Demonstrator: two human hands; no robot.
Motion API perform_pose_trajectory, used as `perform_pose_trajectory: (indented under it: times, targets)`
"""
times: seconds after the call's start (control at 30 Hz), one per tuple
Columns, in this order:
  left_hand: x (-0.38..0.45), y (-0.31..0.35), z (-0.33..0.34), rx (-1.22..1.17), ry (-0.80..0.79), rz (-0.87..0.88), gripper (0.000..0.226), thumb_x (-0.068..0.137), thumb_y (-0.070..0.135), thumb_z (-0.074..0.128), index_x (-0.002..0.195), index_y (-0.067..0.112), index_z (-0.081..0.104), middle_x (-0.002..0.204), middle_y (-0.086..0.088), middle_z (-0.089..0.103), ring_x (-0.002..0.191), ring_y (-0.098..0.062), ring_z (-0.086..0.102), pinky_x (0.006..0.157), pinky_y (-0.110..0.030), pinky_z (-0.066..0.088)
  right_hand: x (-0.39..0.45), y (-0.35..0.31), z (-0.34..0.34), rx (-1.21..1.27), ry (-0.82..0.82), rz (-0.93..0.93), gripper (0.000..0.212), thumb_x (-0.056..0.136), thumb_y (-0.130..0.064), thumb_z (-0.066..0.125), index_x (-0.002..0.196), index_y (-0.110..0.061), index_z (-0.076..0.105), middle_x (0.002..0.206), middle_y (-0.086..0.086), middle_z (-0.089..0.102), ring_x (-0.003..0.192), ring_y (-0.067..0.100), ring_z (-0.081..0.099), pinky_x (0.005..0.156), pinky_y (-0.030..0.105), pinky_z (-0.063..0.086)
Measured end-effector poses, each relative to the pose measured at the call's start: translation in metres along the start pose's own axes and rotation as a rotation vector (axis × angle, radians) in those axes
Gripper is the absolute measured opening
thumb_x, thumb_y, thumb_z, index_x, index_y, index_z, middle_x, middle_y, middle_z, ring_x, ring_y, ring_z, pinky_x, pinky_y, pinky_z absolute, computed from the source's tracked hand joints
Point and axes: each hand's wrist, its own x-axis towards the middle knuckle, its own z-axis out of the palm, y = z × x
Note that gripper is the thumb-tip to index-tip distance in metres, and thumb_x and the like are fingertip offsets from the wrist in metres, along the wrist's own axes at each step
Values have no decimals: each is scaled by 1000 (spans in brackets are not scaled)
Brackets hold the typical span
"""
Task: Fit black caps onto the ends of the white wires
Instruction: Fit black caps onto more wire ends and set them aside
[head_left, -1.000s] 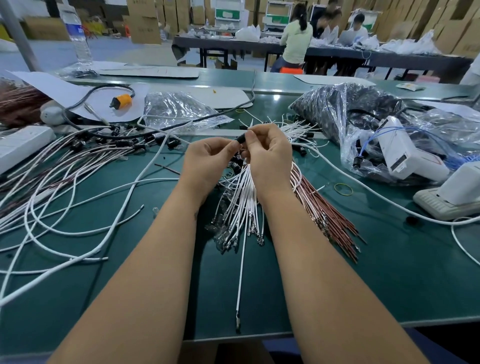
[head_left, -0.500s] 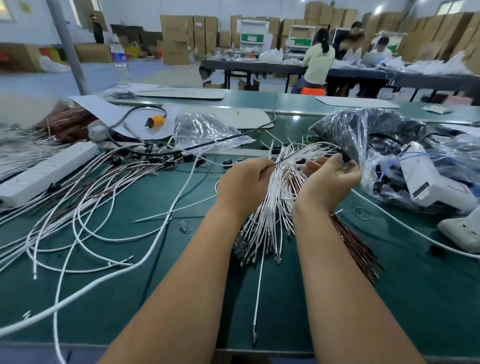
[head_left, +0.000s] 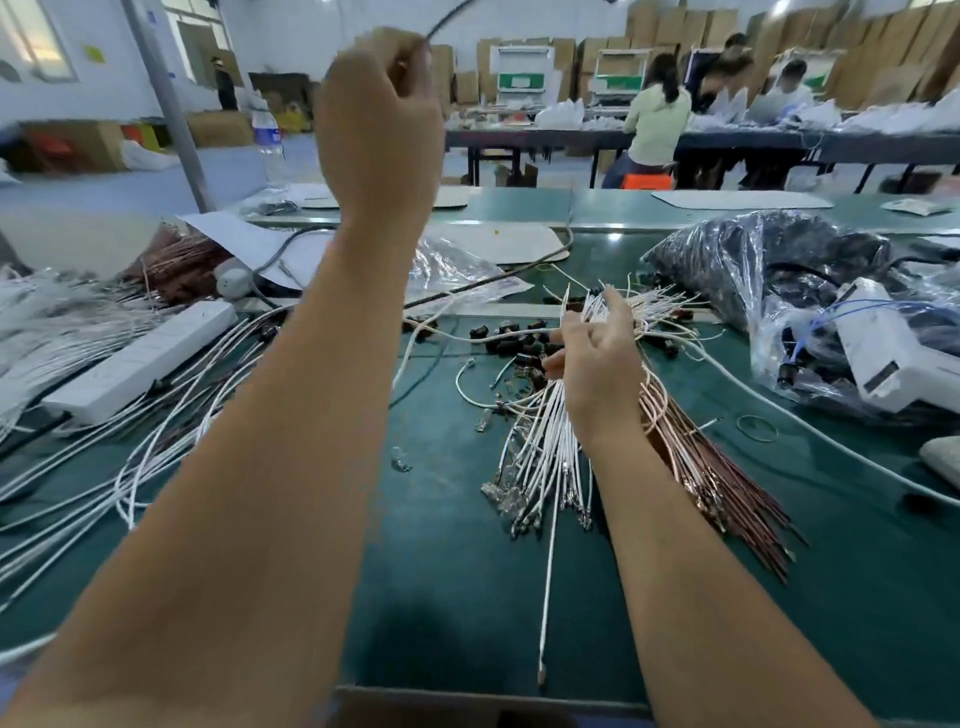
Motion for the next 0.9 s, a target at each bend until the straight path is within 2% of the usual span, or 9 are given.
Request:
perform_pose_trajectory:
  times: [0.13,0.23,0.33,0.4,0.47,0.6,0.7,0.77,0.9]
  targets:
    - [9,-59,-30,258,64,-39,31,94,27,46,112,21,71,105,-1,72,94,-11,64,69,-6,40,-2,3,2,-85,-65,-42,45,100,-25,46,143,-17,36,77,5,64,62,22,60,62,40,54]
    - [-20,-121,-49,505,-226,-236,32,96,20,46,118,24,68,115,-16,66,109,-36,58,90,-40,46,-2,4,3,-155,-91,-60,35,100,-22,47,134,-16,46,75,2,62,64,26,61,63,40,54]
    - [-59,-162,-64,807,-594,-492,33,89,15,49,109,31,70,124,-15,60,118,-37,47,99,-46,33,0,10,2,-398,-45,-154,19,98,-18,47,114,-16,57,70,-5,58,59,13,54,51,29,41]
    - [-70,-172,-67,890,-632,-527,34,85,17,51,109,30,70,125,-11,58,120,-35,40,95,-45,30,3,13,-2,-669,39,-206,14,97,-21,47,93,-15,59,73,-2,55,59,11,48,49,24,28]
    - [-69,-167,-62,864,-559,-451,36,82,16,49,110,28,70,121,-12,58,119,-35,38,92,-45,29,5,12,-9,-917,80,-181,26,97,-35,47,81,-14,53,76,2,52,62,17,45,51,22,24]
    - [-59,-126,-35,632,-431,-251,34,87,17,47,111,25,69,118,-12,62,114,-35,46,95,-44,34,8,10,-15,-1231,-105,-21,50,84,-66,53,84,-17,46,84,3,55,84,27,54,68,32,41]
    - [-73,-84,-4,259,-552,-224,35,87,12,45,113,18,67,99,-9,69,78,-23,55,73,-30,43,8,10,-13,-1268,-137,-55,31,87,-45,53,82,-15,47,88,6,59,82,27,50,70,33,37]
    - [-100,-58,15,99,-724,-282,43,87,12,45,127,18,56,91,-8,68,65,-21,55,64,-30,44,9,7,-14,-1226,-148,-42,16,87,-29,51,80,-15,47,89,6,61,83,28,53,69,32,37]
    - [-146,-37,48,67,-941,-405,51,88,18,47,139,19,43,113,-9,66,99,-30,62,81,-34,50,9,2,-16,-1144,-157,-11,11,86,-23,50,81,-16,45,82,3,52,80,28,50,70,32,36]
